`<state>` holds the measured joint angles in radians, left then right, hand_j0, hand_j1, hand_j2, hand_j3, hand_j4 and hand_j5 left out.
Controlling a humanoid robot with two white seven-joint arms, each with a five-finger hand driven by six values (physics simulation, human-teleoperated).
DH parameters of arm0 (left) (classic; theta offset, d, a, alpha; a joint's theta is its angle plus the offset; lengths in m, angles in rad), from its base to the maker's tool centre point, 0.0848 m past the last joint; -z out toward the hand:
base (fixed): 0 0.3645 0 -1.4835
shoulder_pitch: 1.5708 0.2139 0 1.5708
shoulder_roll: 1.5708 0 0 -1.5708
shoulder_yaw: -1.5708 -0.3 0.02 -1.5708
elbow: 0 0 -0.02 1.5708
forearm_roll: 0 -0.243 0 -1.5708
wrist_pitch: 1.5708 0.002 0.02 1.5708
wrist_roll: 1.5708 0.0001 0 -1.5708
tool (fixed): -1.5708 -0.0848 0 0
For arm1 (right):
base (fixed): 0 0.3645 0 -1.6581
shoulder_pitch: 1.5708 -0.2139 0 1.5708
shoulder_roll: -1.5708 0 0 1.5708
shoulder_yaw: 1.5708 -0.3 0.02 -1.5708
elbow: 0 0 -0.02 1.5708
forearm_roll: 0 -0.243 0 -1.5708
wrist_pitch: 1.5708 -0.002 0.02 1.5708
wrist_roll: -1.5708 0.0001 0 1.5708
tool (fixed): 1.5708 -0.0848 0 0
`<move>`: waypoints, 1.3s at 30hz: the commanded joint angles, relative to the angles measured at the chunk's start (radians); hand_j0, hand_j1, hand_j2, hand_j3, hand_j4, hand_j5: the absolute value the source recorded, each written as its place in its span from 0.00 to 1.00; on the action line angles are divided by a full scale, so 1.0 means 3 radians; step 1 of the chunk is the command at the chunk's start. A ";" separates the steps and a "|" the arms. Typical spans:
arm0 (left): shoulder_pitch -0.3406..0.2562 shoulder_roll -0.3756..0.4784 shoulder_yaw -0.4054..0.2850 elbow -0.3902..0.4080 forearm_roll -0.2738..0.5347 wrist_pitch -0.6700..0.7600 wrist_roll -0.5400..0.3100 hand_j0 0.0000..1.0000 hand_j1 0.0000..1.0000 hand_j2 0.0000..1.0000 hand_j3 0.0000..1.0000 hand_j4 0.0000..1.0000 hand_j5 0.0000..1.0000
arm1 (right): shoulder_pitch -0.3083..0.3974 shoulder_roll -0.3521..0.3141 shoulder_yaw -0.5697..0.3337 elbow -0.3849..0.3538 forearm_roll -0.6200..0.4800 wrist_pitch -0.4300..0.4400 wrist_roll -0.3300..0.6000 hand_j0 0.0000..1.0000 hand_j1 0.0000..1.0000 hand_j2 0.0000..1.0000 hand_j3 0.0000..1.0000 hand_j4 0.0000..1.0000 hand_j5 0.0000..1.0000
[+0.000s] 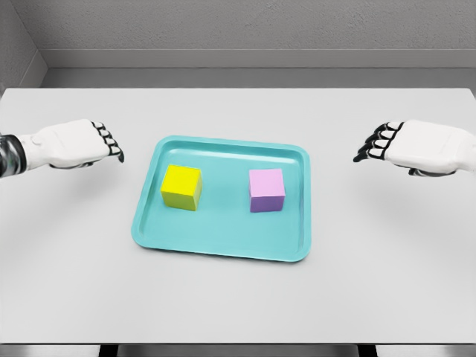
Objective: Push two cubes
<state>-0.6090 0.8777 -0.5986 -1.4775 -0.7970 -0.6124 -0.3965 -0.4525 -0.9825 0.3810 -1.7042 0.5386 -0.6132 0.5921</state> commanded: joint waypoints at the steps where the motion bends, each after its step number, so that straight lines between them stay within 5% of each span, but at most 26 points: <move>1: 0.0000 -0.0032 0.0001 -0.0019 0.0028 0.0005 -0.0003 0.68 0.68 0.68 0.68 0.68 0.68 | 0.0000 0.0197 0.0034 0.0066 0.0188 0.0008 0.0063 0.75 0.75 0.75 0.75 0.75 0.75; 13: 0.0148 0.0030 0.0006 -0.0464 0.0049 0.0005 -0.0003 0.68 0.68 0.68 0.68 0.68 0.68 | -0.0046 0.0585 0.0284 0.0143 0.0240 0.0008 0.0063 0.67 0.67 0.67 0.67 0.67 0.67; 39: 0.0281 0.0076 0.0011 -0.0531 0.0120 0.0005 -0.0023 0.68 0.68 0.68 0.68 0.68 0.68 | -0.0031 0.0959 0.0336 0.0286 0.0332 0.0008 0.0063 0.65 0.65 0.65 0.65 0.65 0.65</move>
<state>-0.5246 0.9025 -0.5957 -1.6330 -0.7646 -0.6125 -0.4015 -0.4617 -0.7007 0.4814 -1.6175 0.6417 -0.6135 0.6112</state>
